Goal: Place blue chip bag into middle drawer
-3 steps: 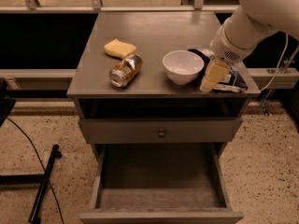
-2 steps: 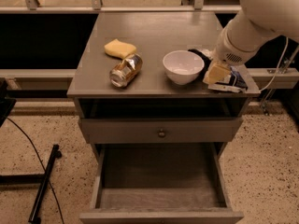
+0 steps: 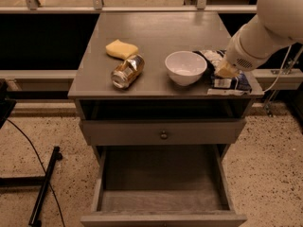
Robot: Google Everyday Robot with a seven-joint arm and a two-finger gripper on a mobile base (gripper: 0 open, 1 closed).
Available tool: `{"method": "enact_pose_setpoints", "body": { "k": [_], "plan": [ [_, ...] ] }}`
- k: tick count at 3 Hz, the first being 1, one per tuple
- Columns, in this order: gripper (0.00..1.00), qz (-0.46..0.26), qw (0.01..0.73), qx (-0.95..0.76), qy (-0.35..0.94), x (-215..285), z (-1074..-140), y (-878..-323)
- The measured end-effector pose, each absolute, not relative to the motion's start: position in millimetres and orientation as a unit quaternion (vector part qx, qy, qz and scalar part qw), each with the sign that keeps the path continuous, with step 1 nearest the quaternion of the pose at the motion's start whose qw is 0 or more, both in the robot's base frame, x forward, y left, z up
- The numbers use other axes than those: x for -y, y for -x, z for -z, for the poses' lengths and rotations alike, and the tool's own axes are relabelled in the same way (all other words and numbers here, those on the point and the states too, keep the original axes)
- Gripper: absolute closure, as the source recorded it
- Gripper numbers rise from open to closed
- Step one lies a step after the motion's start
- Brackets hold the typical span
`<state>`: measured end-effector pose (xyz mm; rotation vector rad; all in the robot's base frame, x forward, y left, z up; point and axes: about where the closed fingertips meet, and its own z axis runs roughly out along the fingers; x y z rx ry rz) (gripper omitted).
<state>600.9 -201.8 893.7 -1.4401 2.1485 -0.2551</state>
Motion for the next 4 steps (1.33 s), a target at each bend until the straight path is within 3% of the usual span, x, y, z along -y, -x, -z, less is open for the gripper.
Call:
{"method": "enact_pose_setpoints", "body": {
  "k": [1,4],
  "plan": [
    [0.8,0.098,0.28,-0.794,0.531,200.4,-902.9,-598.7],
    [0.11,0.093,0.273,-0.793,0.537,201.7,-891.8,-596.4]
  ]
}}
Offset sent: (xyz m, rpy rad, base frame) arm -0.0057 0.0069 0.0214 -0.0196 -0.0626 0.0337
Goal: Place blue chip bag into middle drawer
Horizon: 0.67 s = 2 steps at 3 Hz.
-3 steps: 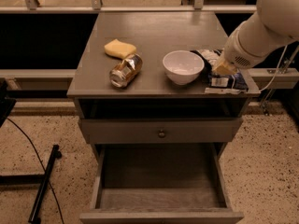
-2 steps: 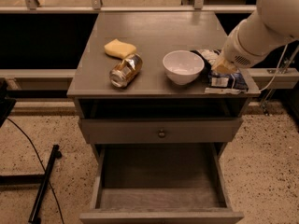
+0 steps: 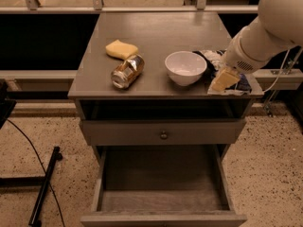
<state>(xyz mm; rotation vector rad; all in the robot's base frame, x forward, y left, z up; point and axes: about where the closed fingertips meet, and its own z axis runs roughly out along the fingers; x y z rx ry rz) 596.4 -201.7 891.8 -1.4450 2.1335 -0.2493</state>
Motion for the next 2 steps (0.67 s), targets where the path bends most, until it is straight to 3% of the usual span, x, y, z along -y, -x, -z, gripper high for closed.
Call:
{"method": "enact_pose_setpoints", "body": {
  "k": [1,2],
  "plan": [
    [0.0,0.09,0.272,-0.796,0.533,204.9,-887.4,-596.3],
    [0.0,0.088,0.267,-0.801,0.529,209.4,-877.8,-598.3]
  ]
}}
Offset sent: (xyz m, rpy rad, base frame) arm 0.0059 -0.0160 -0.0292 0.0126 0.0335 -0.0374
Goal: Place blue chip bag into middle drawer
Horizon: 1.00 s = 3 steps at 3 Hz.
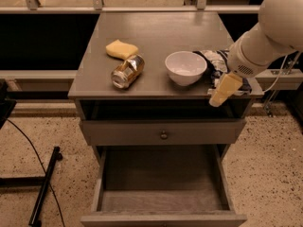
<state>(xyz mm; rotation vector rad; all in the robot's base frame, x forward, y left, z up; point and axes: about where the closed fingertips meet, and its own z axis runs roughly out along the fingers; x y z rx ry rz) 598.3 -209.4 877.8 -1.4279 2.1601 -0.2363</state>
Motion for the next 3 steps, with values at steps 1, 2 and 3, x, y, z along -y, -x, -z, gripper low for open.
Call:
{"method": "enact_pose_setpoints", "body": {
  "k": [1,2,3],
  "plan": [
    [0.0,0.083,0.261,-0.803,0.529,213.9,-865.2,-603.0],
    [0.18,0.079,0.259,-0.804,0.53,215.7,-856.2,-606.3],
    [0.5,0.066,0.264,-0.799,0.537,212.5,-850.5,-607.6]
  ]
}}
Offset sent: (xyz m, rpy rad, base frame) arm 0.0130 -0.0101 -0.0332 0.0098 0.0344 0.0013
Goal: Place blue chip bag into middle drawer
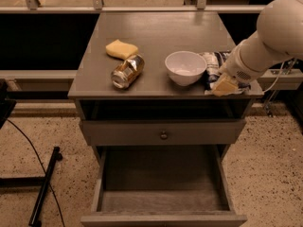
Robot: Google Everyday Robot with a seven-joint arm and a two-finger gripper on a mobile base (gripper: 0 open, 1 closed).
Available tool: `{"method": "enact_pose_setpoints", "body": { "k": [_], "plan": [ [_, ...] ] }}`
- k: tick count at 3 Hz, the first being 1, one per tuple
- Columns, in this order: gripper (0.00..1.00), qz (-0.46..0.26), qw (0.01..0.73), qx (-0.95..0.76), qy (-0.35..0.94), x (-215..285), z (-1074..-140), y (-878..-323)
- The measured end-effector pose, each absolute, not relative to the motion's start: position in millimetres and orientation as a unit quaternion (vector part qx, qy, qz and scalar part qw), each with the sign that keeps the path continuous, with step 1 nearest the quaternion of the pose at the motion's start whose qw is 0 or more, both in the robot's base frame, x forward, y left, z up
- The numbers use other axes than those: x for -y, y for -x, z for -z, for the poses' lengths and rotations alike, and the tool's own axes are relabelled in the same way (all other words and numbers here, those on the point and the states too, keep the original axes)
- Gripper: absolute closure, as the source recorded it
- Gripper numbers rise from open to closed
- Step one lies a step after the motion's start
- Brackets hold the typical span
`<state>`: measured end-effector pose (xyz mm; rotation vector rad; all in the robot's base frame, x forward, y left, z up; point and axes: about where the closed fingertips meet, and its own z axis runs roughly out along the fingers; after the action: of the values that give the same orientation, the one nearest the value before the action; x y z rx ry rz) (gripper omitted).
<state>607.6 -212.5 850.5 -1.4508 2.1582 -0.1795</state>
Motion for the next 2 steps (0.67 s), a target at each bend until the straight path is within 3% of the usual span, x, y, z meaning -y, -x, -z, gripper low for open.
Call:
{"method": "enact_pose_setpoints", "body": {
  "k": [2],
  "plan": [
    [0.96,0.041,0.307,-0.782,0.54,201.2,-871.2,-601.9]
  ]
}}
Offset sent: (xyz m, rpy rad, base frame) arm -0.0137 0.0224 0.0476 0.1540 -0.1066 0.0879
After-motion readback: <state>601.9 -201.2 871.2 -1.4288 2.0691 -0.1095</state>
